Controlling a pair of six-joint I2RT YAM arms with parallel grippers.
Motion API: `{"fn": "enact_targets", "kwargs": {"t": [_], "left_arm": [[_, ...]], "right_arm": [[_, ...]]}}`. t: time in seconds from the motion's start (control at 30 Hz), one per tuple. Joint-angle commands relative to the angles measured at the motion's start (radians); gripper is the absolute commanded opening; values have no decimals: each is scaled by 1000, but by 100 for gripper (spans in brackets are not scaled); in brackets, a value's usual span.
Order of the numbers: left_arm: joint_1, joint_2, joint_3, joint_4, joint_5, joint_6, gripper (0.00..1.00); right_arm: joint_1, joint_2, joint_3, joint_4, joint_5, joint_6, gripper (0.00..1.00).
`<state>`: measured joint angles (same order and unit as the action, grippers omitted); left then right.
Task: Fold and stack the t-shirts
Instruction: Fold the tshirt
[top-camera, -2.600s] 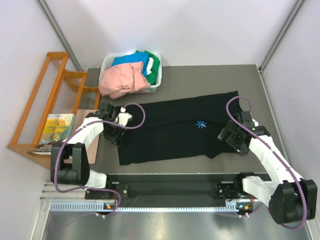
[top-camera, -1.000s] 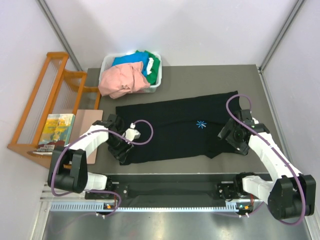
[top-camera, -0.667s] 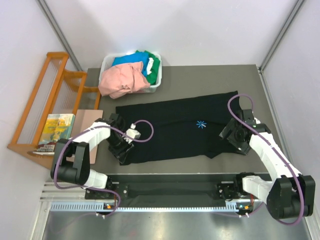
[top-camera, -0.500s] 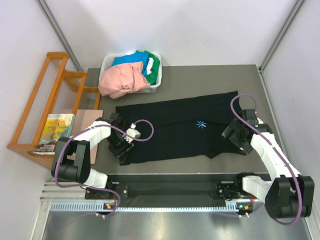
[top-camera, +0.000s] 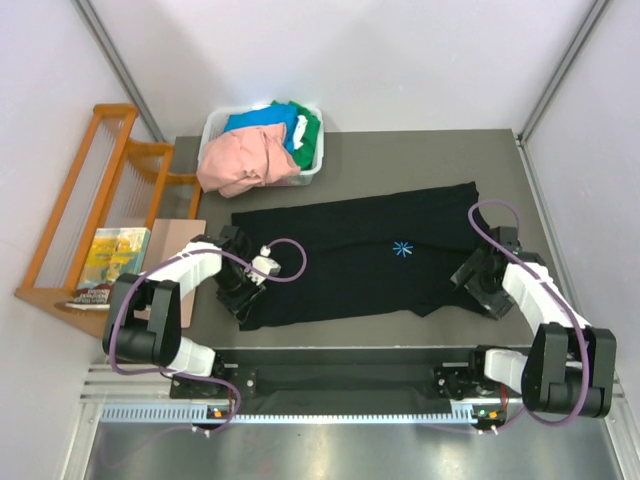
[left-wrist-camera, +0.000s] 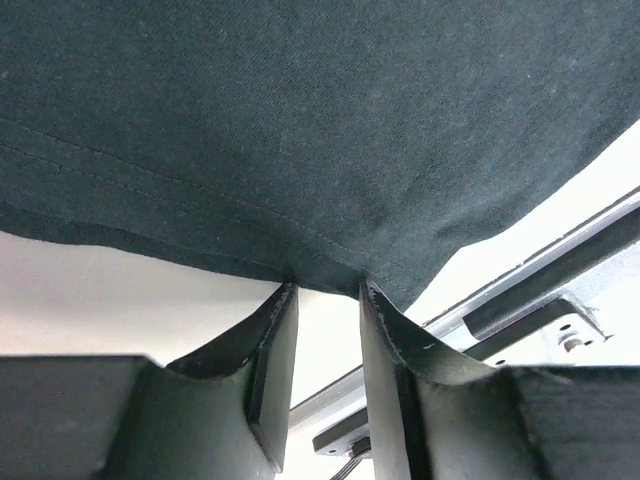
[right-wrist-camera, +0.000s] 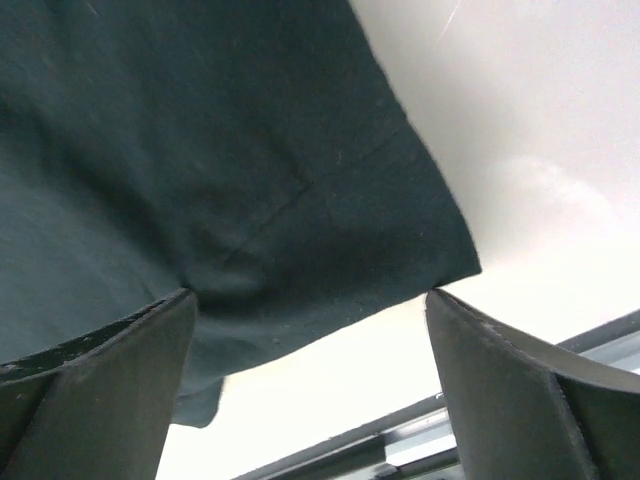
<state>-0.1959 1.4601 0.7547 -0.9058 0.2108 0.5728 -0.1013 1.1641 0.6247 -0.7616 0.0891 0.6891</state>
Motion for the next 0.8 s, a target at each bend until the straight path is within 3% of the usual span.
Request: {"fn": "enact_targets", "kwargs": {"t": [0.0,0.13,0.23,0.27,0.33,0.37,0.4,0.47,0.57,0.77], "left_arm": [[-4,-3,9,42,7,-8,35],[-5,0,17,44,6,-11,34],[-4,-1,18,47,-1,-14,32],[-4,-4,20,45,-4,-17,30],[-4,-13,28,44,-5,-21,23],[-4,-18,31,44,-8,-22,15],[-4,-24,41,45,-19,-33,0],[-4,-43,55,38,-27,-39,0],[-4,-67,89,24,-40,-39,0],[0,-89,172,-8,-57,-50,0]], "right_arm": [[-9,6,-17,73,-63,-16,87],[-9,23,-11,77,-68,-23,79],[-9,17,-3,71,-72,-31,65],[-9,6,-2,67,-72,-34,55],[-9,-3,7,59,-71,-36,43],[-9,-13,10,56,-74,-37,32],[-9,-21,20,44,-75,-39,27],[-9,-43,33,33,-69,-40,19],[-9,-70,61,7,-63,-48,14],[-8,-121,116,-51,-58,-63,13]]}}
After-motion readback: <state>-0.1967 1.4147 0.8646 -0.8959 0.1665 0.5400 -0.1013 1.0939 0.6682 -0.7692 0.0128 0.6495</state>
